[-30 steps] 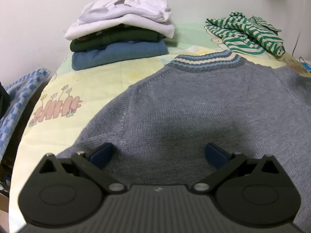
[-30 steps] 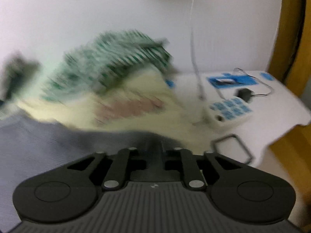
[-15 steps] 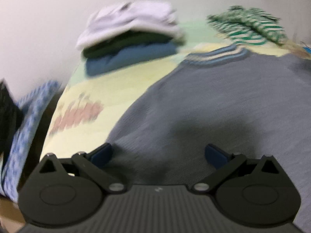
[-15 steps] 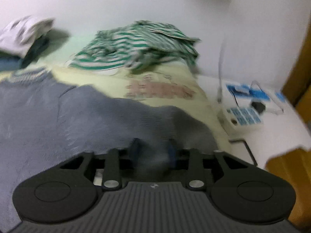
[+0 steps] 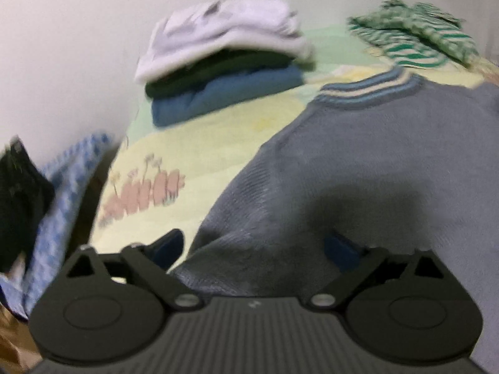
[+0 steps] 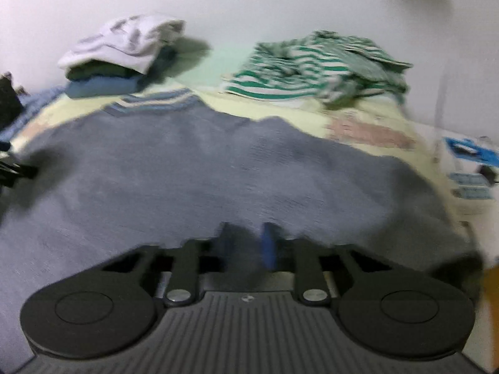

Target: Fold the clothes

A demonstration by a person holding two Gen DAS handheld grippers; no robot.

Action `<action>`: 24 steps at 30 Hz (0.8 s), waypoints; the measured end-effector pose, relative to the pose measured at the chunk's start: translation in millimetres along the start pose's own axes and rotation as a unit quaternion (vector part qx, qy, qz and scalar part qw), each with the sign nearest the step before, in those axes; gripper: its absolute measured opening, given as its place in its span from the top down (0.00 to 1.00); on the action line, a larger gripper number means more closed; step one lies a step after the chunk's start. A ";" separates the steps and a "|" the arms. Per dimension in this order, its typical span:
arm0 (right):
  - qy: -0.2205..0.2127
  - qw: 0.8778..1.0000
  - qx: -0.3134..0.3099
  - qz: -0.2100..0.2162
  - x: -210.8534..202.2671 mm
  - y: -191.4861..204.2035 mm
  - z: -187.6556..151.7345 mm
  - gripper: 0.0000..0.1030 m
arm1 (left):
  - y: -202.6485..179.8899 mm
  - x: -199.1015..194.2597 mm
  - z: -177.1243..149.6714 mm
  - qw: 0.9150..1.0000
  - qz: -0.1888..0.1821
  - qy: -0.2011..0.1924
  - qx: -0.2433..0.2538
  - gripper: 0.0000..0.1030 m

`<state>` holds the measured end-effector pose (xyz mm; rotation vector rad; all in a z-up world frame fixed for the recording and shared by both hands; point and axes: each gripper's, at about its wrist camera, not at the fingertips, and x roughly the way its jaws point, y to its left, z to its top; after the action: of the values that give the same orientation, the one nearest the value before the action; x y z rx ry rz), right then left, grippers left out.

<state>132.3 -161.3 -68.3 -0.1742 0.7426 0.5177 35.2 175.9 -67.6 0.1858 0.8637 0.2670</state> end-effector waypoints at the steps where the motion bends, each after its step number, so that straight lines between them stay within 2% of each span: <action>1: 0.000 1.000 -0.001 -0.003 -9.5 -1.1 -2.9 0.60 | -7.2 -9.5 1.8 1.000 -0.015 -0.009 0.008 0.08; 6: 0.016 0.999 0.028 0.012 -55.5 -22.7 -36.1 0.56 | -75.5 -44.1 22.2 0.991 -0.089 -0.053 0.082 0.09; 7: 0.020 0.999 0.046 0.013 -63.7 -29.8 -43.0 0.56 | -93.7 -49.6 28.3 0.987 -0.105 -0.062 0.102 0.09; 9: 0.028 0.995 0.093 0.027 -78.6 -46.7 -54.1 0.56 | -138.5 -59.6 44.2 0.974 -0.146 -0.084 0.149 0.09; 11: 0.031 0.990 0.129 0.038 -92.6 -61.4 -63.7 0.56 | -185.8 -68.8 58.1 0.955 -0.184 -0.108 0.205 0.09; 13: 0.026 0.991 0.128 0.028 -107.4 -68.4 -72.4 0.56 | -234.9 -77.2 70.8 0.929 -0.212 -0.135 0.273 0.09; 16: 0.020 0.992 0.126 0.011 -125.3 -78.0 -83.2 0.55 | -301.6 -82.7 81.5 0.881 -0.212 -0.175 0.385 0.09; 18: 0.015 0.990 0.141 0.005 -135.6 -86.2 -91.6 0.54 | -335.9 -81.3 89.0 0.857 -0.213 -0.184 0.432 0.10; 19: 0.012 0.988 0.152 0.002 -140.9 -90.6 -96.9 0.53 | -351.8 -80.6 93.2 0.846 -0.216 -0.185 0.450 0.11; 22: 0.008 0.984 0.180 -0.007 -153.8 -102.4 -113.3 0.52 | -385.8 -80.3 103.7 0.822 -0.226 -0.188 0.488 0.14; 24: 0.005 0.981 0.194 -0.011 -159.1 -109.6 -121.9 0.52 | -403.5 -75.3 106.4 0.808 -0.228 -0.179 0.513 0.22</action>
<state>16.4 -357.5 -51.5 0.1781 0.8368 0.3431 133.3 -236.4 -53.4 0.9926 0.5670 -0.7115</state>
